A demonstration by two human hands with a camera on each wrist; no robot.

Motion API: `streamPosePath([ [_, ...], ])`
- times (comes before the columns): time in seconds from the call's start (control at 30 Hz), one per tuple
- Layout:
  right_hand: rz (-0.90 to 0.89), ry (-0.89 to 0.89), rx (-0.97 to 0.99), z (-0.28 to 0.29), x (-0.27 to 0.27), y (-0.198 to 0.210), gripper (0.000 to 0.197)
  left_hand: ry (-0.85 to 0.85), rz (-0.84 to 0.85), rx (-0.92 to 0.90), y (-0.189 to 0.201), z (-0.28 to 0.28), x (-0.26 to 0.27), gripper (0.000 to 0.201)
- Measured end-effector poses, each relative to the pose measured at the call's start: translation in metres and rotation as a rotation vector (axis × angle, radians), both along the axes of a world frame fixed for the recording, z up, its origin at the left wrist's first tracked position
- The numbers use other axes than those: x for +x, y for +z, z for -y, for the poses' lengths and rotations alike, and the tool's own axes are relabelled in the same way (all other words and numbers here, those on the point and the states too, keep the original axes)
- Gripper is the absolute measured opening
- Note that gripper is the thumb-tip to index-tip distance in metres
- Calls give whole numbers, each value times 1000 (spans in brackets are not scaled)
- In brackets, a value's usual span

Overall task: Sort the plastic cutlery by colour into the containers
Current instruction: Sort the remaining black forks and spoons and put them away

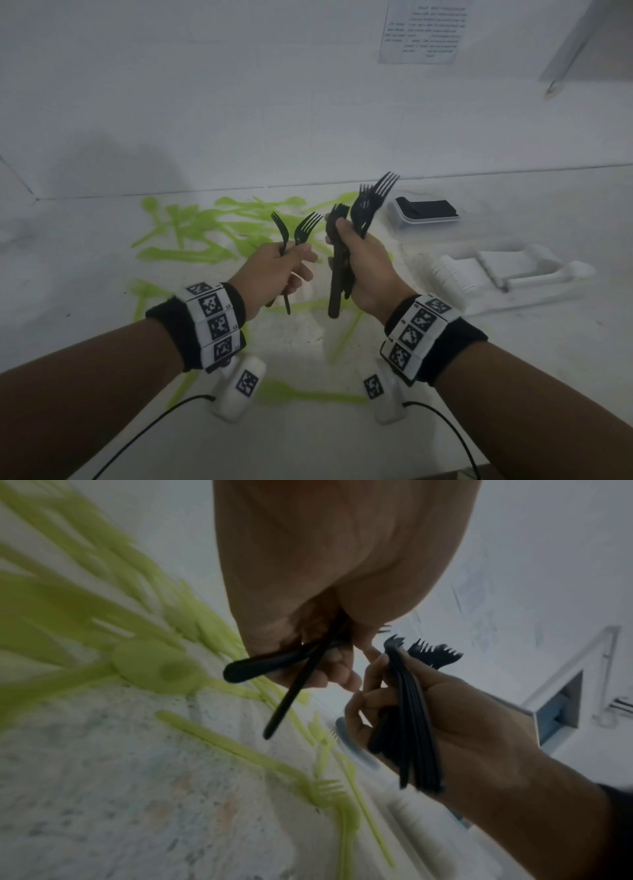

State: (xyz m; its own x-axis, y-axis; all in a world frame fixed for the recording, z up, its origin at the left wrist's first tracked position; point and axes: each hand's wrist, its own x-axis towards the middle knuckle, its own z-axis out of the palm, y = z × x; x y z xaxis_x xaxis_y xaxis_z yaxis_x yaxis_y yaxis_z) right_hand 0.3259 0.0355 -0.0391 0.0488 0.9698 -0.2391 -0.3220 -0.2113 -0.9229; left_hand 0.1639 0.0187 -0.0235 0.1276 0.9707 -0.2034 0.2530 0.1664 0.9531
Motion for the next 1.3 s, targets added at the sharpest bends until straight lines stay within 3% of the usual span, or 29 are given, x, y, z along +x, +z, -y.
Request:
streamPosePath([
  [0.13, -81, 133, 19, 11, -13, 3, 27, -82, 19, -54, 7, -1, 6, 26],
  [0.27, -78, 155, 30, 12, -15, -1, 29, -157, 9, -118, 11, 1, -1, 27],
  [0.43, -35, 99, 72, 11, -11, 3, 18, -164, -107, -14, 9, 5, -7, 41],
  [0.63, 41, -102, 35, 0, 6, 3, 15, 102, -14, 45, 6, 3, -13, 26],
  [0.77, 174, -34, 75, 6, 17, 8, 15, 185, 41, -77, 11, 0, -17, 52],
  [0.9, 165, -7, 103, 12, 11, 7, 13, 270, 164, -90, 14, -4, -10, 27],
  [1.03, 109, 4, 133, 19, 3, 9, 14, 209, 52, 54, 9, -3, 11, 13],
  [1.2, -6, -19, 181, 23, -4, 8, 17, 85, 225, 49, 11, 9, 35, 15],
  [1.3, 56, -25, 184, 23, -2, 4, 17, 38, 332, -14, 14, 14, 37, 23],
])
